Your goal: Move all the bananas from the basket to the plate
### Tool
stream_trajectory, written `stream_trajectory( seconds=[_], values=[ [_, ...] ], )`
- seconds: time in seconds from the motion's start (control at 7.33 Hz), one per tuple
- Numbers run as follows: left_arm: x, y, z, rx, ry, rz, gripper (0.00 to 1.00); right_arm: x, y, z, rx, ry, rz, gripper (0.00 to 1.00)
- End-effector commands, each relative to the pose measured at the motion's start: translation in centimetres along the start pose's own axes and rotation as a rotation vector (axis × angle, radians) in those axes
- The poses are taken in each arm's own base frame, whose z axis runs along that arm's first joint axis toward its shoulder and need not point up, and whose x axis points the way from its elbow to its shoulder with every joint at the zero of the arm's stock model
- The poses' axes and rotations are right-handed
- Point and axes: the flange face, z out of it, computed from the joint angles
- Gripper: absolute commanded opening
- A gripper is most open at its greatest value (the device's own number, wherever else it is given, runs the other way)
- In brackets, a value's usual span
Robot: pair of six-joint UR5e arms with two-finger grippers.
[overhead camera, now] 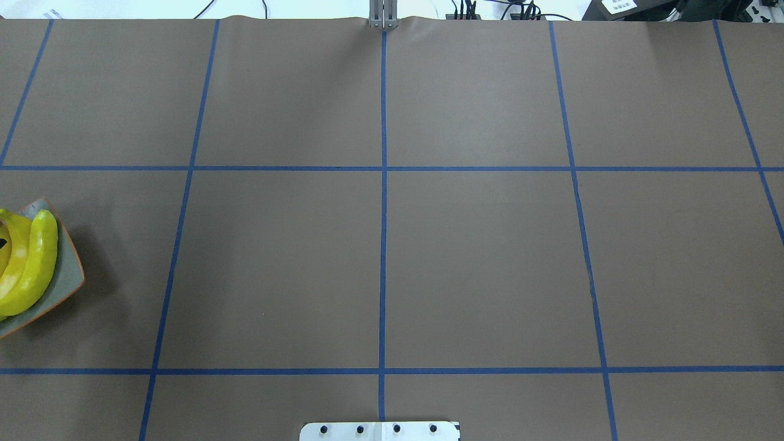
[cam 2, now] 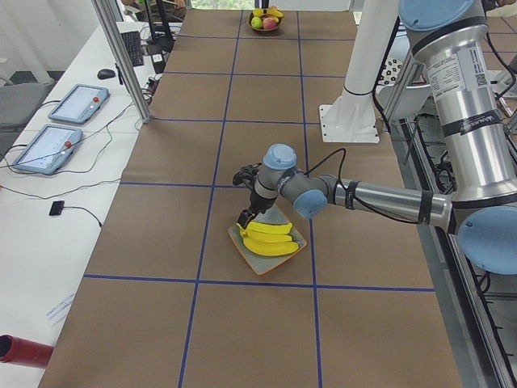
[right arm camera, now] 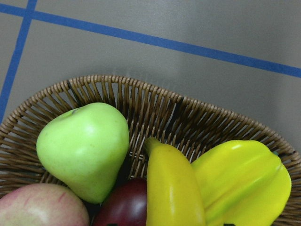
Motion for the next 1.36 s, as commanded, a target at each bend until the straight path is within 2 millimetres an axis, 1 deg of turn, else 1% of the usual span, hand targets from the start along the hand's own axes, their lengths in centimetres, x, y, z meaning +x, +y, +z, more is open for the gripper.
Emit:
stream_trajectory(
  seconds=[0.0, 0.14, 0.27, 0.41, 0.55, 0.82, 0.96, 1.09, 1.23],
  values=[
    [0.0, 0.0, -0.1, 0.002, 0.0, 0.001, 1.0, 0.0, 0.0, 0.0, -0.002, 0.009, 0.03, 0.35],
    [0.0, -0.1, -0.1, 0.004, 0.0, 0.001, 1.0, -0.2, -0.1, 0.0, -0.002, 0.006, 0.027, 0.07],
    [0.0, -0.1, -0.1, 0.006, 0.0, 0.001, 1.0, -0.3, -0.3, 0.0, 0.001, -0.001, 0.026, 0.0],
    [0.0, -0.1, -0.1, 0.006, 0.0, 0.001, 1.0, -0.7, -0.9, -0.6, 0.013, 0.002, 0.014, 0.0],
    [0.0, 0.0, -0.1, 0.004, 0.001, 0.001, 1.0, -1.3, -1.8, -1.5, 0.033, 0.009, -0.004, 0.0],
    [0.0, 0.0, 0.1, 0.002, 0.002, 0.001, 1.0, -3.1, -4.1, -4.3, 0.086, 0.022, -0.046, 0.0],
    [0.0, -0.1, 0.1, 0.002, 0.002, 0.001, 1.0, -2.4, -4.6, -6.3, 0.118, 0.02, -0.023, 0.0],
    [-0.1, -0.1, 0.2, 0.001, 0.002, 0.0, 1.0, -3.3, -5.9, -9.2, 0.134, 0.014, 0.0, 0.0],
    [0.0, -0.5, 0.2, 0.005, 0.002, 0.002, 1.0, -5.2, -7.8, -12.5, 0.134, 0.01, 0.019, 0.0]
  ],
)
